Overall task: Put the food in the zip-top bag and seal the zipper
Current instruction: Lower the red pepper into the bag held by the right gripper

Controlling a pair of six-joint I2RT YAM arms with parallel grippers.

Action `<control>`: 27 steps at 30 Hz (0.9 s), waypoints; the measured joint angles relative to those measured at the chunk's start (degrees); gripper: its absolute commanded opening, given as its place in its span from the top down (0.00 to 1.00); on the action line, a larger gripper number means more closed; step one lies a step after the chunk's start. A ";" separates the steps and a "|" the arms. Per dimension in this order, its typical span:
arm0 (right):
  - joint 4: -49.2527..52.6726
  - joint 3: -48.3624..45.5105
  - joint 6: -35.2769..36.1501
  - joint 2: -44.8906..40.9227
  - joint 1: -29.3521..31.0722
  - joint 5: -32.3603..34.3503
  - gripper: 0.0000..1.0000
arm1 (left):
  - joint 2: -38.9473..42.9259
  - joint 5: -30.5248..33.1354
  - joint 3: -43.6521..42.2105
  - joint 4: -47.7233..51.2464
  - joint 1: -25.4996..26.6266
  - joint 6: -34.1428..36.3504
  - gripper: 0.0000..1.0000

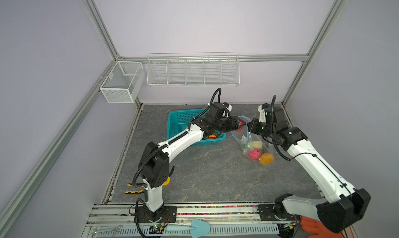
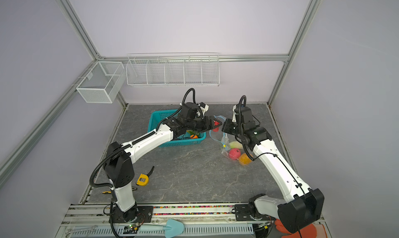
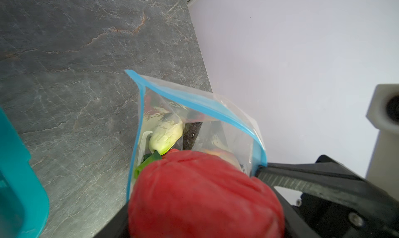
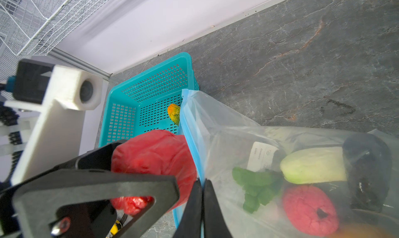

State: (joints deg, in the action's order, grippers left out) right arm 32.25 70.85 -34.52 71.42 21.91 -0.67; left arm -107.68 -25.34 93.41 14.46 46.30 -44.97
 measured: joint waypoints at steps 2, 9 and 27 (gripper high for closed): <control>0.00 0.02 -0.07 -0.13 0.00 0.00 0.93 | -0.52 0.04 0.00 0.17 0.00 0.00 0.58; 0.00 0.07 -0.24 -0.17 0.00 0.00 0.93 | -2.67 0.13 0.00 1.36 0.00 0.00 0.58; 0.00 0.07 -0.24 -0.68 0.00 0.24 0.93 | -2.69 3.52 0.26 5.99 0.76 1.73 0.36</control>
State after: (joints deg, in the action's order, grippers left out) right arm 32.25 70.91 -34.76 70.74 21.91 -0.43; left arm -110.37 -21.82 93.67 20.45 47.07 -43.24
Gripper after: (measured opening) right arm 0.071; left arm 0.708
